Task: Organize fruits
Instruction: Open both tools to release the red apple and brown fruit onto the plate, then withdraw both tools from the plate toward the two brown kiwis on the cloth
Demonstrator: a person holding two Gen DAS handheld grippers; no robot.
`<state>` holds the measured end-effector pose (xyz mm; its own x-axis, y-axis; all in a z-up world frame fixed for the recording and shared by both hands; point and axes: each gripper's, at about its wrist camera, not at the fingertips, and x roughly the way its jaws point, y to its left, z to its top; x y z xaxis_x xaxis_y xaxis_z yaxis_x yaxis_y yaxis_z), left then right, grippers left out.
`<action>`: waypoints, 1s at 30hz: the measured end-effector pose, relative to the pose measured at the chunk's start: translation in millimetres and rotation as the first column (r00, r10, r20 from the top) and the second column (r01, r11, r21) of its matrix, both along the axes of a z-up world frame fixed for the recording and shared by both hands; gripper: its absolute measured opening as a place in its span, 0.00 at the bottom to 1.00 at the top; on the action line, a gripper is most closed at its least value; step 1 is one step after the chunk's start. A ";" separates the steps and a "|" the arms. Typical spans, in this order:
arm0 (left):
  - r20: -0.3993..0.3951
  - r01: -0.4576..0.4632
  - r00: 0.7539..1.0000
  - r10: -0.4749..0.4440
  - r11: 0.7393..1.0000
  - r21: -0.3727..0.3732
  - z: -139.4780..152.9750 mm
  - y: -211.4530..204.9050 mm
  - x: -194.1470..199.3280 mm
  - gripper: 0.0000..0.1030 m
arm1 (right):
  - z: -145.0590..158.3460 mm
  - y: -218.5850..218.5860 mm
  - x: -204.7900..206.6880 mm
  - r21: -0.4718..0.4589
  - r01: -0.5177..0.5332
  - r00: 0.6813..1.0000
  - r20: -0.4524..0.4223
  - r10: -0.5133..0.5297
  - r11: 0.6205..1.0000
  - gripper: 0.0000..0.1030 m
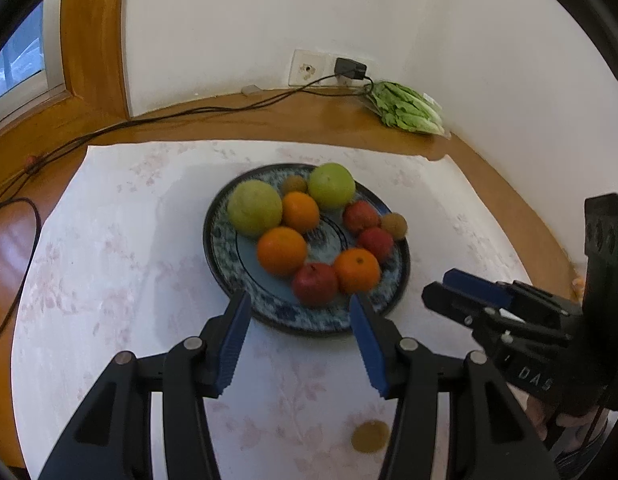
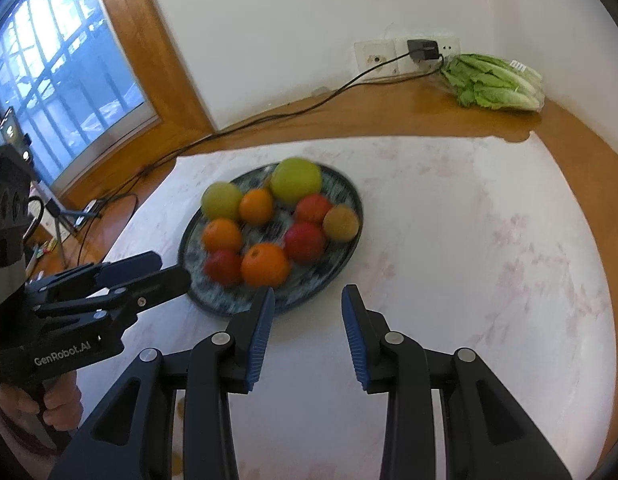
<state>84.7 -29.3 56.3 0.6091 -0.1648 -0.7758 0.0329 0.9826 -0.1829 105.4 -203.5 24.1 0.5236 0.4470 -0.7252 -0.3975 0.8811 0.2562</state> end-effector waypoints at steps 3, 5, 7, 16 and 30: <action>-0.004 0.008 1.000 -0.008 1.000 0.000 0.1 -3.4 -9.5 0.53 | -0.8 0.5 -11.5 0.000 -0.007 1.000 -0.007 0.007 1.000 0.35; -0.011 0.017 1.000 -0.017 1.000 -0.004 -0.7 -6.8 -15.5 0.53 | -0.4 0.5 -19.4 0.005 -0.012 1.000 -0.009 0.012 1.000 0.35; -0.017 0.028 0.999 -0.028 1.000 -0.007 -1.2 -10.6 -21.0 0.53 | 0.0 0.4 -26.5 0.005 -0.014 1.000 -0.010 0.014 1.000 0.35; -0.026 0.077 0.997 -0.077 0.997 0.000 -1.8 -28.4 -46.8 0.53 | -3.9 -6.6 -52.1 0.015 -0.005 1.000 -0.025 0.006 1.000 0.35; -0.062 0.110 0.992 -0.109 0.994 0.008 -17.6 -41.1 -63.1 0.52 | -14.1 -18.2 -76.1 0.034 -0.006 0.998 -0.061 0.008 0.999 0.35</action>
